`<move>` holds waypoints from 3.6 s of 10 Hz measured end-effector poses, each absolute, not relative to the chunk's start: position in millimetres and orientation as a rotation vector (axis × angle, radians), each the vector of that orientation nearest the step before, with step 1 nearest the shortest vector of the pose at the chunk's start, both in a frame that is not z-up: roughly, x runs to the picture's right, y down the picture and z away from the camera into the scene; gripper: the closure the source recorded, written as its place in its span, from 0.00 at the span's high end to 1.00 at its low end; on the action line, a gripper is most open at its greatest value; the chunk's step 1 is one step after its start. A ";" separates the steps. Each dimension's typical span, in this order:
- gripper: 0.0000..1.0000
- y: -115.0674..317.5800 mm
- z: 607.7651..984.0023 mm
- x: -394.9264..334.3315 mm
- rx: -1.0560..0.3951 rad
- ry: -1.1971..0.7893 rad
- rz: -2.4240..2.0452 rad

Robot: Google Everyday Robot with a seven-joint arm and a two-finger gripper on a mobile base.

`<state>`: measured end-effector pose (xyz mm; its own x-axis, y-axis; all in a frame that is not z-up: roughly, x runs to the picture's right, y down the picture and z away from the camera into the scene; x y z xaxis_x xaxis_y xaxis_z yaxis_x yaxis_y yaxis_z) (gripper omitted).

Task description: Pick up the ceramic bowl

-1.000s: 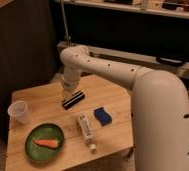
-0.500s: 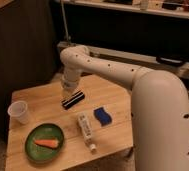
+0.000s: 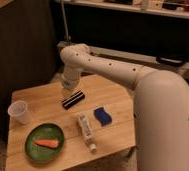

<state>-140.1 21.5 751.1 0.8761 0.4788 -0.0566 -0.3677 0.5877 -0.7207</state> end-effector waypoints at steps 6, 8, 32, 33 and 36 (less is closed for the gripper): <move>0.28 15.8 702.4 -172.2 -0.835 -0.204 0.523; 0.50 49.7 710.0 -186.0 -0.878 -0.172 0.493; 0.31 179.0 791.2 -213.9 -1.010 -0.055 0.447; 0.41 180.4 791.4 -214.6 -1.012 -0.053 0.444; 0.45 181.4 790.2 -215.7 -1.014 -0.058 0.435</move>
